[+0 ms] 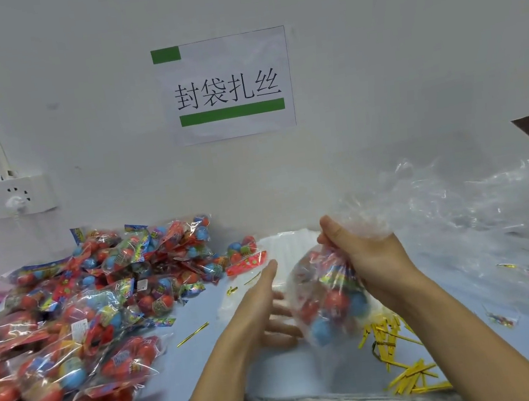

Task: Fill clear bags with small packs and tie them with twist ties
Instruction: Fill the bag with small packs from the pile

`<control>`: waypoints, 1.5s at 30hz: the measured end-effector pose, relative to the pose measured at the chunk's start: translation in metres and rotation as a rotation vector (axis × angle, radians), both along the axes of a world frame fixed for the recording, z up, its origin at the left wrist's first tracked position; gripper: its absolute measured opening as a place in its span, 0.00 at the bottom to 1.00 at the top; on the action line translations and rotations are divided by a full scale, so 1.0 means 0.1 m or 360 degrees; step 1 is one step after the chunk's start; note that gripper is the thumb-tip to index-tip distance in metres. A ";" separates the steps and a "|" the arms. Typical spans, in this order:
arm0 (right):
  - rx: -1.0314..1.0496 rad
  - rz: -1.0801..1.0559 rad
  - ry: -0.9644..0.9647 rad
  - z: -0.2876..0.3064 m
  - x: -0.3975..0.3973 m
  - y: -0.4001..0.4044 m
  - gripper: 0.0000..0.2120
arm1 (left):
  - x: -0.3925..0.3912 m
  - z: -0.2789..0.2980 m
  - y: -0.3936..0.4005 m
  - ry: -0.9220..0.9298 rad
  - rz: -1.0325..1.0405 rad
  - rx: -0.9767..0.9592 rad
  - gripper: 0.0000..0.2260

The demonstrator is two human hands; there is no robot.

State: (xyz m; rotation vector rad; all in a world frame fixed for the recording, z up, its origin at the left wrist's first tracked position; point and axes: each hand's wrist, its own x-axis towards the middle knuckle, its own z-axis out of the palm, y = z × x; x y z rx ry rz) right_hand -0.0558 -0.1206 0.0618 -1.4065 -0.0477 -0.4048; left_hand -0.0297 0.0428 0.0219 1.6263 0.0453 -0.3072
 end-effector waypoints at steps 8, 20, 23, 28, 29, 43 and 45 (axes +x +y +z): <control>0.0107 -0.0307 0.0062 -0.03 0.06 0.08 0.16 | -0.15 0.16 -0.19 -0.1179 -0.0389 0.0683 0.34; -0.0538 0.0698 0.0019 -0.02 -0.09 -0.22 0.03 | -0.15 0.28 0.19 -0.0778 -0.0626 0.0556 0.31; -0.0576 0.0688 0.0016 -0.04 -0.05 -0.22 0.07 | -0.16 0.29 0.20 -0.0744 -0.0605 0.0576 0.32; -0.0572 0.0684 -0.0062 -0.10 0.01 -0.22 0.09 | -0.16 0.27 0.20 -0.0666 -0.0525 0.0617 0.35; -0.0560 0.0697 -0.0085 -0.11 0.01 -0.23 0.10 | -0.16 0.27 0.20 -0.0652 -0.0510 0.0623 0.36; 0.0000 0.0287 0.0082 -0.16 0.10 0.02 0.20 | -0.08 0.19 0.16 -0.0776 -0.0323 0.0726 0.24; -0.0010 0.0291 0.0073 -0.15 0.10 0.02 0.21 | -0.07 0.18 0.14 -0.0805 -0.0319 0.0752 0.23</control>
